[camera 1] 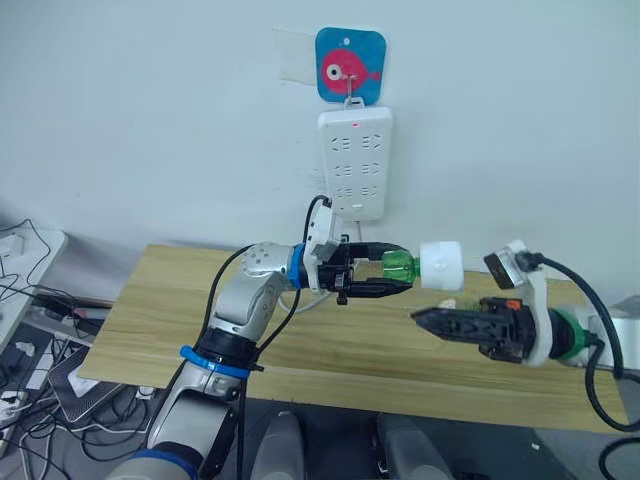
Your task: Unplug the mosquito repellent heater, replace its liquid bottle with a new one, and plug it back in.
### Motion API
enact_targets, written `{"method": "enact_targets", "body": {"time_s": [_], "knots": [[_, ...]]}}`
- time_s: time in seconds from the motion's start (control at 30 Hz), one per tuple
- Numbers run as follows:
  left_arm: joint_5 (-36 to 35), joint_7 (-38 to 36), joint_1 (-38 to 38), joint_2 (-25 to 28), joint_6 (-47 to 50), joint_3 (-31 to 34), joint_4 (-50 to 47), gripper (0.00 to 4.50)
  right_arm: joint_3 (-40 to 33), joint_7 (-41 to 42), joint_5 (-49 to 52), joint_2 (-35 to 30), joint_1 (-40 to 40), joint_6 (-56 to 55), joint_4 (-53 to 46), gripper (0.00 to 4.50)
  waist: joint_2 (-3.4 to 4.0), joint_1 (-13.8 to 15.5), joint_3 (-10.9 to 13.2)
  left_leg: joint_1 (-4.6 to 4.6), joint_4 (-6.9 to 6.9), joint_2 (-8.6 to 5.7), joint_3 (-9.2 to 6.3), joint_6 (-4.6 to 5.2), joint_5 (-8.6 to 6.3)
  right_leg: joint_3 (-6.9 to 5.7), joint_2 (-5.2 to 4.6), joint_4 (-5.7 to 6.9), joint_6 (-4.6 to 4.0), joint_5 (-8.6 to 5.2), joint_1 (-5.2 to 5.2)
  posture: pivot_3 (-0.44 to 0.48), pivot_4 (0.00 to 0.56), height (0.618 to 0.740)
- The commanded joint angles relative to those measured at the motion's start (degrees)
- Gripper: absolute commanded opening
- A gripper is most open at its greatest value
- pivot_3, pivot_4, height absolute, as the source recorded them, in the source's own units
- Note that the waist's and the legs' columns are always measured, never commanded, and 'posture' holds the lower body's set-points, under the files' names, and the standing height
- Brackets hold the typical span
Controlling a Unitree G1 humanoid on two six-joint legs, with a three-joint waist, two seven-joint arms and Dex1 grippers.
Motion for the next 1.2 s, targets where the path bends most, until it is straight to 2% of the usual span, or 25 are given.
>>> {"method": "enact_targets", "body": {"time_s": [0.03,0.2,0.27,0.33,0.53,0.63,0.77,0.9,1.07,1.2], "knots": [[-1.26,-0.02,-1.38,-0.21,-0.21,1.17,-0.84,2.24,-5.19,5.18,1.49,-5.44,4.78,1.87,-2.39,4.47,-0.02,0.0,0.01,0.0,0.01,-0.01,0.01,0.0,0.0,0.0,-0.01,0.0,0.0,0.0,0.0,0.027,0.215,0.74],[-1.43,-0.94,-1.39,0.43,0.6,1.3,-1.18,2.24,-11.33,4.08,-7.91,-6.51,7.44,-0.32,4.96,4.47,-0.09,-0.19,0.05,0.04,0.09,0.0,0.02,-0.01,0.01,0.04,0.0,0.02,0.15,-0.04,0.03,0.027,0.214,0.74],[-1.65,-1.62,-1.09,0.86,1.39,1.13,-1.74,2.24,-11.85,2.11,-11.09,-4.88,5.01,-2.54,9.0,4.1,-0.1,-0.34,0.06,0.09,0.08,0.0,0.07,-0.01,0.01,0.1,0.0,0.04,0.17,-0.04,0.03,0.021,0.213,0.74],[-1.98,-2.4,-0.81,1.39,2.37,0.82,-2.29,2.24,-11.75,1.25,-15.16,-3.31,2.07,-4.02,12.15,3.51,-0.09,-0.45,0.05,0.1,0.08,0.01,0.1,-0.01,0.01,0.14,0.01,0.04,0.18,-0.05,0.02,0.016,0.21,0.74],[-2.62,-5.45,-1.34,2.98,5.19,-0.09,-2.46,2.24,-8.67,1.31,-26.86,2.42,-10.35,-5.9,20.93,1.24,-0.07,-0.45,0.07,0.1,0.04,0.03,0.13,-0.01,0.01,0.16,0.04,0.02,0.08,0.0,-0.01,0.005,0.203,0.74],[-3.63,-5.9,-1.64,3.45,8.17,-0.14,-3.19,2.24,-7.28,0.8,-29.21,7.08,-16.38,-5.02,22.86,0.09,-0.06,-0.43,0.08,0.1,0.01,0.03,0.15,-0.01,0.01,0.16,0.03,0.03,0.03,0.03,-0.03,0.007,0.202,0.74],[-3.92,-6.06,-1.57,4.09,9.83,-0.22,-4.03,2.24,-6.71,-1.53,-28.36,12.92,-19.92,-2.62,20.98,0.04,-0.06,-0.37,0.08,0.09,-0.03,0.03,0.13,-0.01,0.01,0.14,0.04,0.04,-0.1,0.1,-0.03,0.016,0.203,0.74],[-4.71,-4.51,-1.62,4.03,12.09,0.8,-4.57,2.24,-5.79,-2.77,-24.69,16.15,-18.52,0.86,14.6,0.04,-0.02,-0.06,0.11,0.0,-0.05,0.03,0.04,-0.01,0.0,0.04,0.01,0.02,-0.1,0.1,-0.05,0.026,0.206,0.74],[-5.83,-1.09,-2.51,3.18,14.65,2.41,-3.71,2.24,-5.63,-6.24,-16.79,16.54,-12.68,2.57,6.48,0.04,-0.02,0.15,0.11,-0.05,-0.04,0.02,-0.04,-0.01,0.0,-0.06,-0.02,0.01,-0.1,0.1,-0.05,0.03,0.205,0.74],[-4.02,-0.11,-2.84,3.26,13.55,1.91,-2.32,2.24,-4.82,-11.06,-7.85,14.96,-10.61,0.37,2.63,0.04,-0.02,-0.19,0.11,-0.03,0.03,0.01,-0.03,-0.01,0.0,-0.02,-0.01,0.08,-0.1,0.1,-0.05,0.03,0.205,0.74]]}}
